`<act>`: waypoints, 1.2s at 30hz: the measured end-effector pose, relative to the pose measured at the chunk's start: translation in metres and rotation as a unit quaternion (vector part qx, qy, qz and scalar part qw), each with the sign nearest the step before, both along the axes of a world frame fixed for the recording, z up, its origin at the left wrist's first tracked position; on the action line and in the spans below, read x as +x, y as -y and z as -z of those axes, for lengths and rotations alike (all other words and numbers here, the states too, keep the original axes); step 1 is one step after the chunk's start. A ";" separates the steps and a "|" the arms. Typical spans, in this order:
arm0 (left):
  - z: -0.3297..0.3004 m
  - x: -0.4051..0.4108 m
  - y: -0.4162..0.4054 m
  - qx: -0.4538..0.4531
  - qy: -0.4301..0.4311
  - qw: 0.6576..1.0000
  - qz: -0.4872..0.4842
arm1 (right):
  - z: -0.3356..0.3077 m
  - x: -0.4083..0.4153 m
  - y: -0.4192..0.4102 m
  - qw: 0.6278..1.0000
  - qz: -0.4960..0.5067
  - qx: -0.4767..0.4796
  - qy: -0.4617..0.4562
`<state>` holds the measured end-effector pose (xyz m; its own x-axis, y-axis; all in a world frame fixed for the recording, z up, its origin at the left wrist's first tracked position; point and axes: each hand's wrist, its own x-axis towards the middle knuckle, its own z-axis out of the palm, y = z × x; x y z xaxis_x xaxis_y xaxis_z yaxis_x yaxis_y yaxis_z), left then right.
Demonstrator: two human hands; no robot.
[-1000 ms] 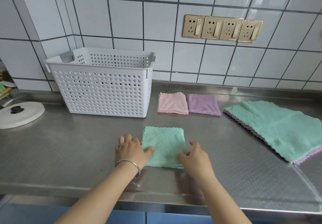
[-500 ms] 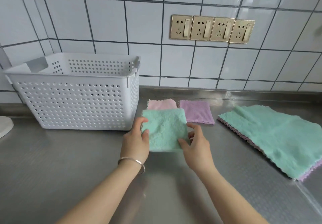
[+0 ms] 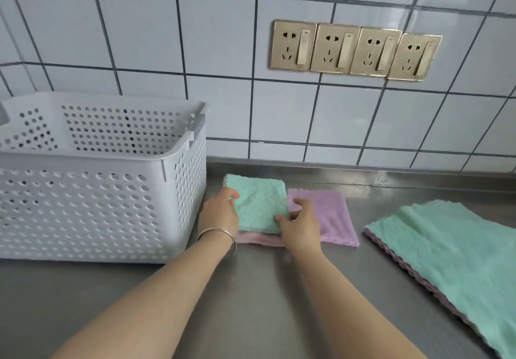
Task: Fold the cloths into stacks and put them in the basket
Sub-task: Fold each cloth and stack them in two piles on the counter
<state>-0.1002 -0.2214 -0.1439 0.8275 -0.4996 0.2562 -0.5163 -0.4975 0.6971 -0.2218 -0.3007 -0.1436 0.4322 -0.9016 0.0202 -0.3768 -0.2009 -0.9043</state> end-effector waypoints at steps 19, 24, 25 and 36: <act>0.024 -0.003 -0.011 0.285 0.143 0.942 0.106 | 0.027 0.015 -0.018 0.899 -0.150 -0.289 -0.293; 0.026 0.008 -0.010 0.305 0.101 0.940 0.116 | 0.035 0.021 -0.018 0.883 -0.154 -0.311 -0.315; 0.025 0.009 -0.010 0.306 0.100 0.940 0.116 | 0.034 0.022 -0.017 0.885 -0.145 -0.318 -0.308; -0.023 -0.078 0.014 0.154 0.213 0.940 0.217 | 0.000 -0.156 0.023 0.873 0.095 -0.384 -0.286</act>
